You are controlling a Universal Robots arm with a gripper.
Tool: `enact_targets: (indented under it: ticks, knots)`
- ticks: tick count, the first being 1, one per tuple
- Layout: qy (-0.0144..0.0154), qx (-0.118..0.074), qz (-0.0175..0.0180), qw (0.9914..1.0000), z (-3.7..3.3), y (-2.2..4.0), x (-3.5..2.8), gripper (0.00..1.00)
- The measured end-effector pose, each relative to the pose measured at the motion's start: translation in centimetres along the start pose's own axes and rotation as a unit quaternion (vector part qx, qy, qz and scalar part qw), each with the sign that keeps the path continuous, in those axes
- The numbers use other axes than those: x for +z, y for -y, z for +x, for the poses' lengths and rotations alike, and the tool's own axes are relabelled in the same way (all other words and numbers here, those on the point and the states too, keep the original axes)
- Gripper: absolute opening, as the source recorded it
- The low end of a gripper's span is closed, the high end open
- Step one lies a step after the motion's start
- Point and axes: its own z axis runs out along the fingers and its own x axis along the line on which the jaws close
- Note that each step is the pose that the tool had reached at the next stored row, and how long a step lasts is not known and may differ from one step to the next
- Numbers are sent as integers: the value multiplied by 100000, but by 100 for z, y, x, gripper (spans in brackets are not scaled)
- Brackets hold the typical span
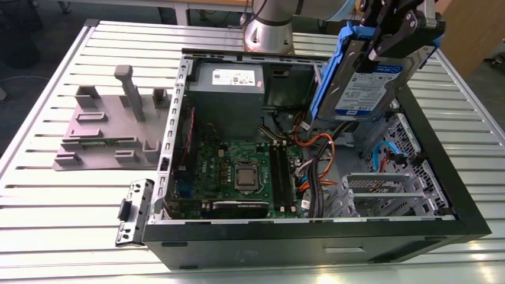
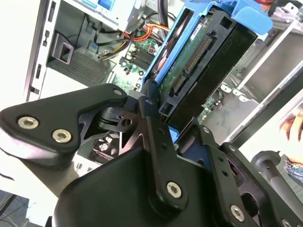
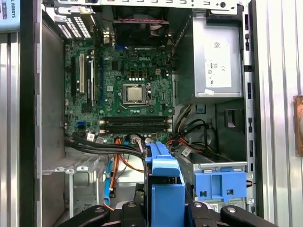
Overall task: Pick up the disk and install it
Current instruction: 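Pick up the disk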
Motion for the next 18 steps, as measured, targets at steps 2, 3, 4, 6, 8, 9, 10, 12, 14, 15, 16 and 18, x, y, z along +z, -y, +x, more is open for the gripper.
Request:
enact_targets:
  ticks: [2, 3, 4, 6, 8, 9, 10, 12, 14, 15, 16, 18]
  knots:
    - [0, -1, -1, 100000, 28, -16, -2, 36]
    - [-3, -1, 0, 100000, 43, -23, -3, 36]
    - [-3, -2, 0, 100000, 59, -27, -4, 36]
    - [-2, -7, -2, 100000, 88, -34, -6, 36]
    - [0, -1, -1, 100000, 118, -43, -8, 36]
    - [-2, 0, -1, 100000, 133, -48, -9, 36]
    - [-4, 0, -1, 100000, 148, -52, -10, 36]
    - [-2, -4, -2, 100000, 175, -60, -12, 36]
    - [-2, -1, -2, 100000, 192, -65, -13, 36]
    - [-4, -5, -2, 100000, 196, -66, -13, 36]
    - [-11, -3, -3, 100000, 199, -67, -13, 36]
    - [-129, 1, 2, 100000, 202, -67, -13, 36]
